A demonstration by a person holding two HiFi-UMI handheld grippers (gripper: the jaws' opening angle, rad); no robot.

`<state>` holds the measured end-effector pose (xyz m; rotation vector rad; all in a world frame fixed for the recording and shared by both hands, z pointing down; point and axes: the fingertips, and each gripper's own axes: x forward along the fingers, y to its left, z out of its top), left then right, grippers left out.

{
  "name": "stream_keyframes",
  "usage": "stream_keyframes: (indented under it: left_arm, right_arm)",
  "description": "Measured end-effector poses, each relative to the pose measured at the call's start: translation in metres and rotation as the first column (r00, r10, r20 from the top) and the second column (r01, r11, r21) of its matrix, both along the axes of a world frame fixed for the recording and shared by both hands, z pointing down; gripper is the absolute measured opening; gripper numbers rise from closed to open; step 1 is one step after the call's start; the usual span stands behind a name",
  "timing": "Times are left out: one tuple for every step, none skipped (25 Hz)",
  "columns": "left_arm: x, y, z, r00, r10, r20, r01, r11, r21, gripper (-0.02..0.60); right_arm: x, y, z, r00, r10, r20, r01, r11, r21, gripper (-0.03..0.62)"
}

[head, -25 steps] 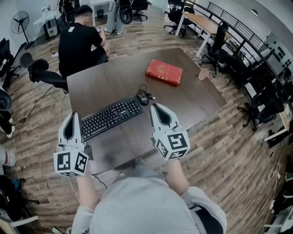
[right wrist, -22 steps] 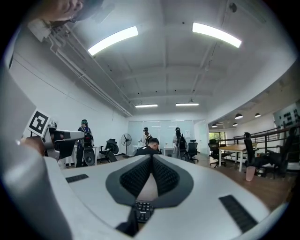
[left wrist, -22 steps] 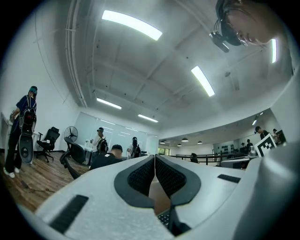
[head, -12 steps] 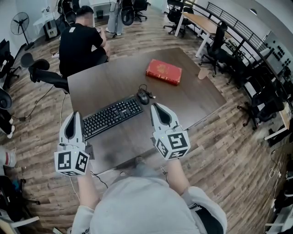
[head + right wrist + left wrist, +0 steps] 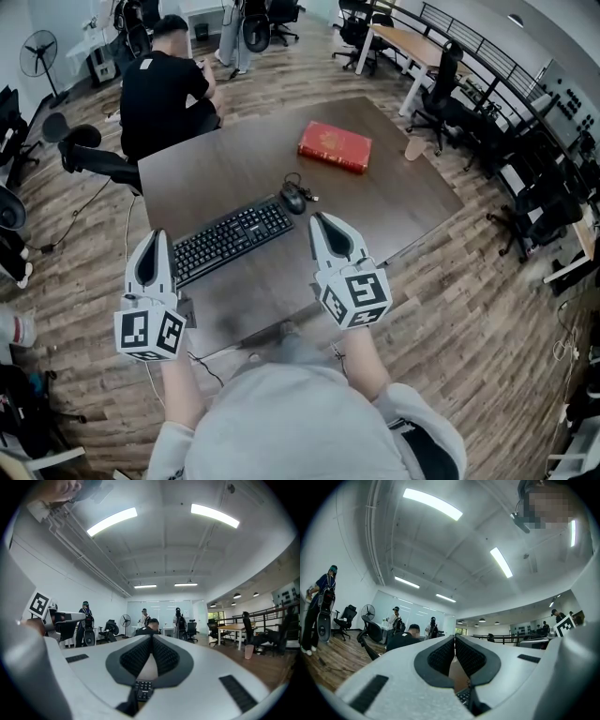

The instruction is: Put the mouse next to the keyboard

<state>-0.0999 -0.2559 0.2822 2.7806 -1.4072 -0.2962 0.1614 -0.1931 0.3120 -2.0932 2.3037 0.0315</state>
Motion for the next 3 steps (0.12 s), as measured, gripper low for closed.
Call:
stream_keyframes:
  left_arm:
    - [0.001, 0.0004, -0.0002, 1.0, 0.002, 0.001, -0.002, 1.0, 0.0, 0.011]
    - [0.0018, 0.0008, -0.0002, 1.0, 0.003, 0.001, -0.003, 1.0, 0.0, 0.011]
    - [0.0027, 0.0012, -0.0003, 1.0, 0.005, 0.002, -0.005, 1.0, -0.001, 0.011]
  right_arm:
    - [0.0006, 0.0006, 0.0, 1.0, 0.001, 0.001, -0.001, 1.0, 0.0, 0.02]
    - [0.0011, 0.0011, -0.0001, 1.0, 0.002, 0.001, -0.002, 1.0, 0.0, 0.02]
    - [0.0016, 0.0017, -0.0001, 1.0, 0.002, 0.001, -0.002, 1.0, -0.001, 0.02]
